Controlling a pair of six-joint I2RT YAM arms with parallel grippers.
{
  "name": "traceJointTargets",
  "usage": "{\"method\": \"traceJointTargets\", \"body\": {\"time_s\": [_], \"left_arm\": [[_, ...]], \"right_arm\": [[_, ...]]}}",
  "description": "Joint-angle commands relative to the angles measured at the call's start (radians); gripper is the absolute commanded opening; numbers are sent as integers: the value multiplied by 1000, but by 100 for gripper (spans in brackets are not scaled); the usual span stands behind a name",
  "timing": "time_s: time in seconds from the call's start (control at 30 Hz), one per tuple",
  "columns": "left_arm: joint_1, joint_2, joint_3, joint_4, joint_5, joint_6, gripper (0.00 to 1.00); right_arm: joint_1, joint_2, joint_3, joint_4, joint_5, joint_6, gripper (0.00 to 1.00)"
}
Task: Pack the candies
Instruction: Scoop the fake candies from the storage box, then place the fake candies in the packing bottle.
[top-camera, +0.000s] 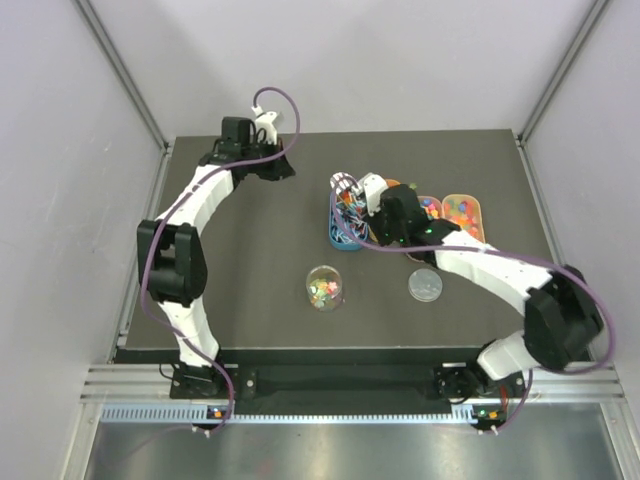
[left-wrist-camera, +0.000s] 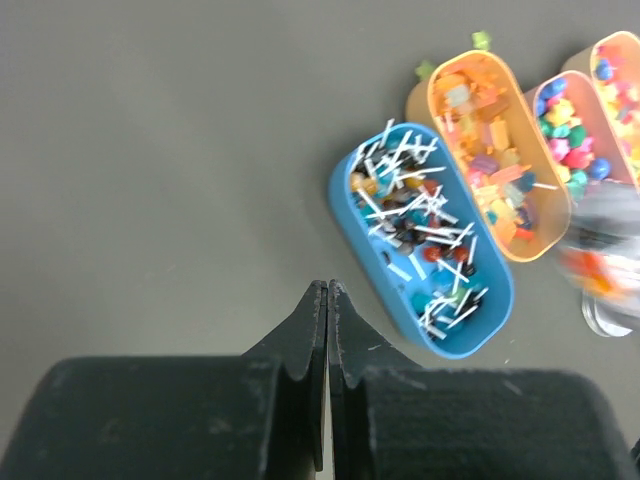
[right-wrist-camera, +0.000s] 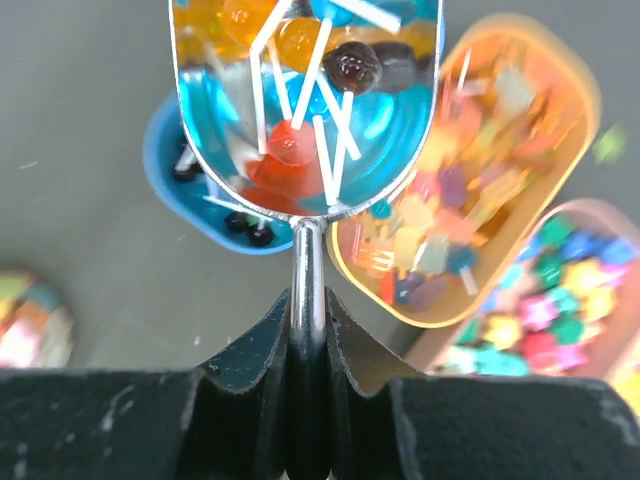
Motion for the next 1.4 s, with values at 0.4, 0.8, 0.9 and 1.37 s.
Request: {"method": "traceJointTargets", "body": {"time_s": [0.4,0.8,0.9,1.37], "left_arm": [[38,-347,-306,1,-54,67,0],[38,-417,-403,54,-72,32,0],[38,-436,-429,68,-65,21,0],[38,-488,-492,87,-54,12,0]], "right_arm": [[73,-295,139,-708,-312,-513,0],[215,-205,215,-935,-163,-641,0],[221,-166,263,-966,-141,-643,0],[271,-24,431,-1109,41,-693,0]]}}
